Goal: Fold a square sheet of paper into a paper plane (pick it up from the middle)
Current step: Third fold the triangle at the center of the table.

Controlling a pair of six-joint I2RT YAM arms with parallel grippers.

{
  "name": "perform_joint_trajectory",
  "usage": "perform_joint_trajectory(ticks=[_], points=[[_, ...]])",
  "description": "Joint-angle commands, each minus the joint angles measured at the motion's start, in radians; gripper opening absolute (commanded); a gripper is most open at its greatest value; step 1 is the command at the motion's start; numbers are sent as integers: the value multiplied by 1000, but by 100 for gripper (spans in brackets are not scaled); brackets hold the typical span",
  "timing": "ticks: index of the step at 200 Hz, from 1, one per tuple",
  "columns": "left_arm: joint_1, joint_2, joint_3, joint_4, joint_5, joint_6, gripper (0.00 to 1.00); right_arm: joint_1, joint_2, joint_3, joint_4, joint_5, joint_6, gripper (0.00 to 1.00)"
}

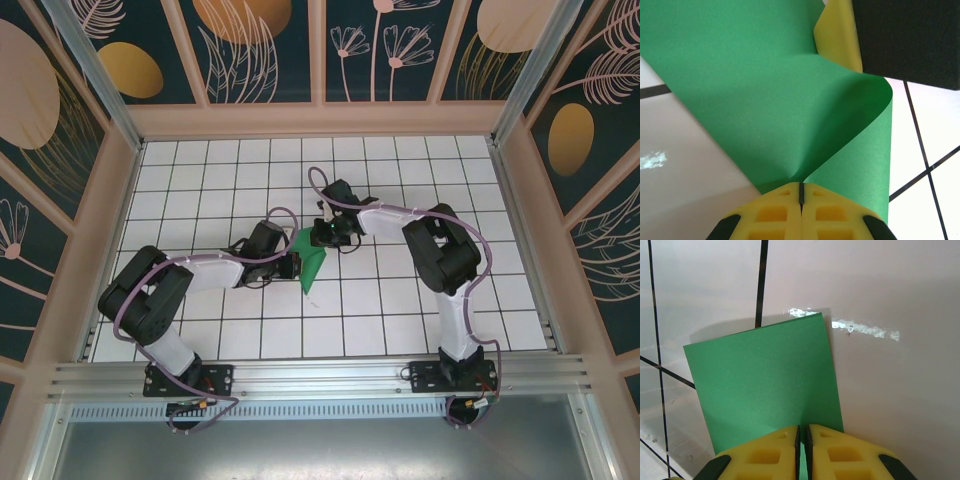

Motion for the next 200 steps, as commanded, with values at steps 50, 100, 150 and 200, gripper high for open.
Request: perform_joint_trajectory(ticks=[50,100,150,200], points=[[4,22,13,-16,-25,29,0,8,28,18,-62,28,-27,17],[4,28,20,-25,-42,57,0,9,37,25,-63,24,-27,17],[4,54,22,-18,-32,58,0,12,31,33,-53,-2,-22,17],[4,53,1,-16,-35,61,0,-11,-69,67,1,-56,13,23]])
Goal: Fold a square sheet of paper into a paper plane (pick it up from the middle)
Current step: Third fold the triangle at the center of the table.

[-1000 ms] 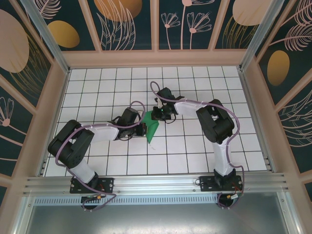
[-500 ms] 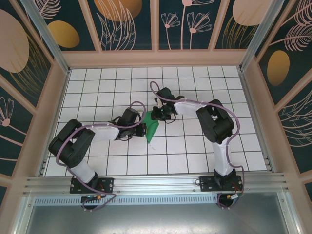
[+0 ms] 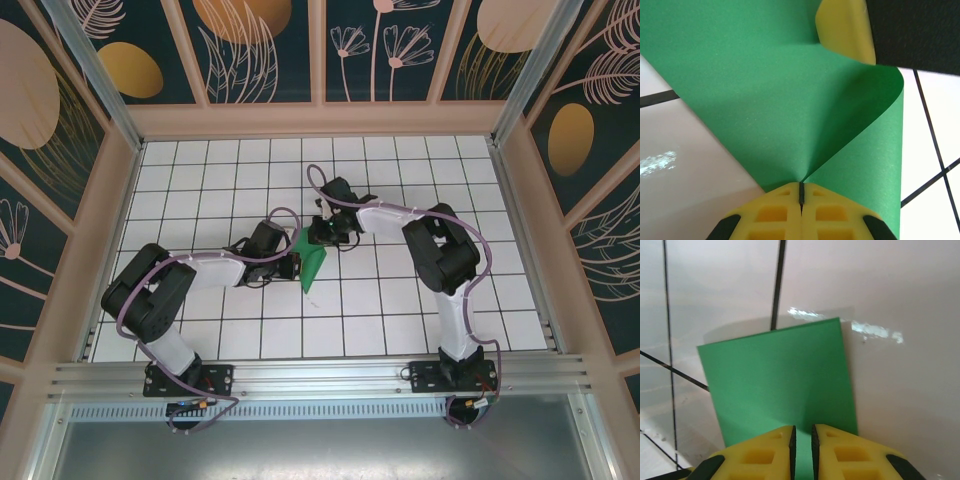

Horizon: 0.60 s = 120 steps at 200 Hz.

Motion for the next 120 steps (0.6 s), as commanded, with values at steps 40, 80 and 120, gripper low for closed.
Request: perform_joint_trajectory(ticks=[40,80,120], points=[[4,65,-2,0,1,22,0,-48,-211,-91,87,-8,83,25],[4,76,3,-4,3,31,0,-25,-346,-328,228,-105,162,23],[3,83,6,-1,6,32,0,31,-429,-524,411,-174,293,18]])
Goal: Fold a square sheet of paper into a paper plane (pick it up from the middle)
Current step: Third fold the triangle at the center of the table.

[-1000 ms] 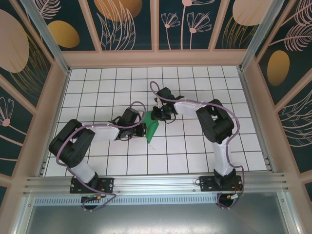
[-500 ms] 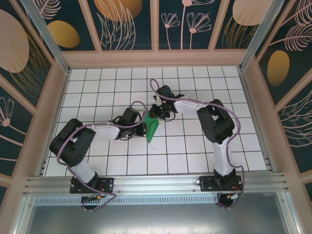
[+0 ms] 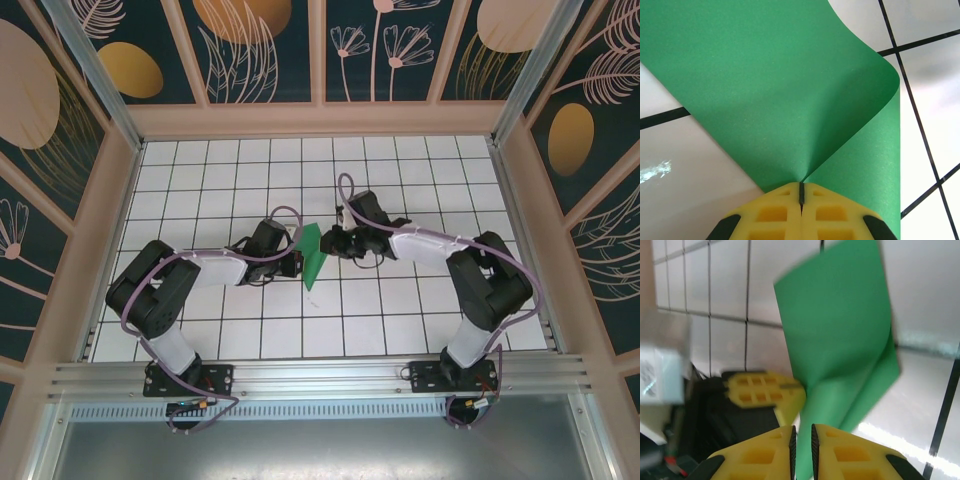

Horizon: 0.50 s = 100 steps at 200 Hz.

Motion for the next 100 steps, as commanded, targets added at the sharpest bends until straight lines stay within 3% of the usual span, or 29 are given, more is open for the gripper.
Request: perform_joint_trajectory(ticks=[1,52,100], points=[[3,51,-3,-52,-7,24,0,33,-50,-82,156,-72,105,18],[3,60,13,-63,-5,29,0,109,0,-132,260,-82,188,16],[4,64,21,-70,-1,33,0,116,20,-185,332,-78,232,15]])
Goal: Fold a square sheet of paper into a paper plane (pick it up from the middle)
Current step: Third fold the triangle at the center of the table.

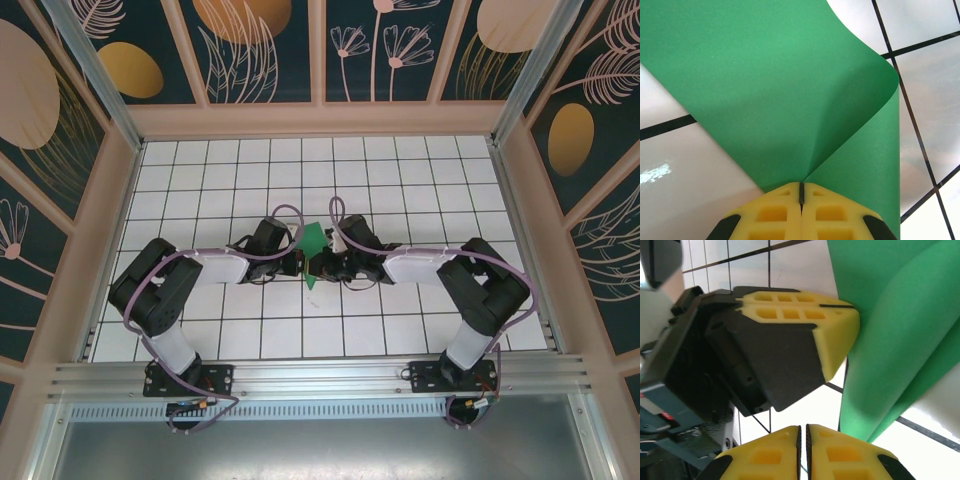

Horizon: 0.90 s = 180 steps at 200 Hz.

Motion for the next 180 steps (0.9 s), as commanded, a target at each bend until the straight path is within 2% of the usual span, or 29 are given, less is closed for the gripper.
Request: perform_joint_trajectory(ticks=[1,74,180], points=[[3,46,0,-69,-11,25,0,2,25,-30,76,-19,38,15],[4,55,6,-71,-3,25,0,-1,79,-59,148,-46,58,15],[3,82,14,-75,8,26,0,1,116,-69,121,-10,46,16]])
